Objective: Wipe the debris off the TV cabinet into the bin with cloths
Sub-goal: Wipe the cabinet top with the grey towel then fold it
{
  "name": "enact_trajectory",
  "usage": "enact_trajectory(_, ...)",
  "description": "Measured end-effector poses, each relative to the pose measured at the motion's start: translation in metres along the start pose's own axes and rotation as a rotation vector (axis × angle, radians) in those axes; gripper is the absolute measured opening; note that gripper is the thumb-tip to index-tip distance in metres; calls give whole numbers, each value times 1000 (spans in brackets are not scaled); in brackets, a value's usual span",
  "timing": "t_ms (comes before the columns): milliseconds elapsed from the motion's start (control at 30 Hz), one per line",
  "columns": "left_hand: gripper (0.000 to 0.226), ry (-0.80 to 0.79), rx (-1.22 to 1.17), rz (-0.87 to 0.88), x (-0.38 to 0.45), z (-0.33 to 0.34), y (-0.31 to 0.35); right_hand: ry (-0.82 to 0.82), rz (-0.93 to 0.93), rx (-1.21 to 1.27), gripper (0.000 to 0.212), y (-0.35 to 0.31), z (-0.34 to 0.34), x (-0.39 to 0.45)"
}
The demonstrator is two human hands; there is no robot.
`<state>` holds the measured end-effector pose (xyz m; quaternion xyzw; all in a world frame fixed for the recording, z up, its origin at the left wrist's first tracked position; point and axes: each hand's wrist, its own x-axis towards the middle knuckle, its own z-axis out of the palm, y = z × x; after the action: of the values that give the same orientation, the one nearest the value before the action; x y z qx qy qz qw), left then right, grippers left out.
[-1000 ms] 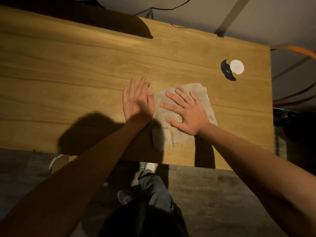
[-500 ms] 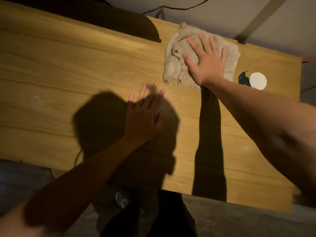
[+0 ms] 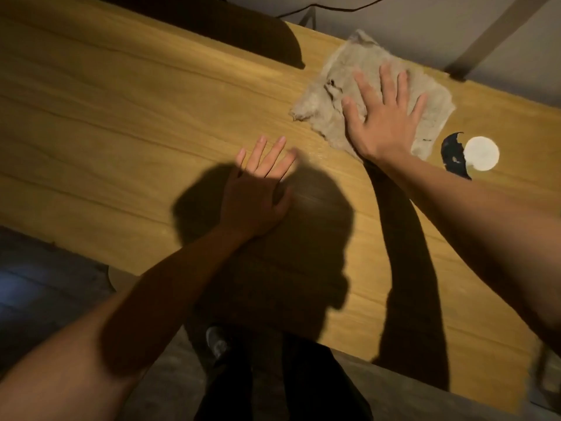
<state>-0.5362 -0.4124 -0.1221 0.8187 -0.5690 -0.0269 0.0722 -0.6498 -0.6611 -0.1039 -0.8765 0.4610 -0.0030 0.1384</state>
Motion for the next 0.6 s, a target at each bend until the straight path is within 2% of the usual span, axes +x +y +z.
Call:
enact_trajectory(133, 57, 25, -32, 1, -1, -4, 3, -34, -127, -5, 60, 8, 6, -65)
enact_trajectory(233, 58, -45, -60, -72, -1, -6, 6, -58, -210, -23, 58, 18, 10, -124)
enact_trajectory(433, 58, -118, -57, -81, -7, -13, 13, -138, -370, -135, 61, 52, 15, -254)
enact_trajectory(600, 60, -116, -153, -185, -51, -16, 49, -150, -384, -56, 59, 83, 12, -342)
